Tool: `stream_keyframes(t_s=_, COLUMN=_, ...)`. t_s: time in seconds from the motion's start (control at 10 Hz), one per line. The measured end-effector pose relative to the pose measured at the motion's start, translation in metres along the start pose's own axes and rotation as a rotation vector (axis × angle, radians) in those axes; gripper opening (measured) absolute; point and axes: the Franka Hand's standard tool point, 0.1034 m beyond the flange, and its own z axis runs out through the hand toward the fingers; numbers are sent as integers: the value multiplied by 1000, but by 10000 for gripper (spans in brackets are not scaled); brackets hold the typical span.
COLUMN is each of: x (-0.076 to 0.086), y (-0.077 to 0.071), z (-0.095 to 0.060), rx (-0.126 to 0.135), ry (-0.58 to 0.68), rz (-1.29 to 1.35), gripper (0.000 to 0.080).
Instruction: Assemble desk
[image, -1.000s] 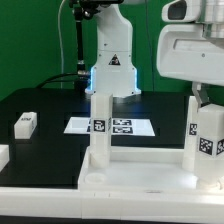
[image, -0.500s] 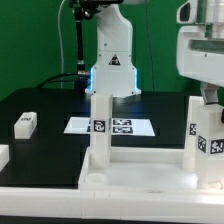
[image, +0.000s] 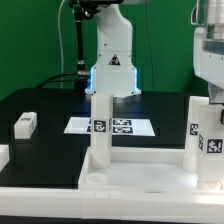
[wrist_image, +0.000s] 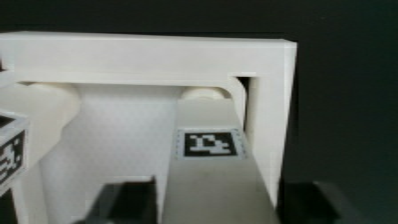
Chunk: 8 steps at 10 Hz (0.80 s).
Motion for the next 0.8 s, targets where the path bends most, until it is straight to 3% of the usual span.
stream_keyframes(t_s=0.1, x=1, y=1, z=1, rx=-5, ry=1, rz=-82, gripper=524)
stream_keyframes(t_s=0.2, x=1, y=1, z=0, rx=-5, ry=3, rz=-145, gripper=524)
stream_keyframes(t_s=0.3, x=1, y=1, z=0, rx=-5, ry=2, rz=-235, gripper=622)
stream_keyframes(t_s=0.8, x=2, y=0, z=0, rx=-4, ry=2, rz=-583, gripper=649)
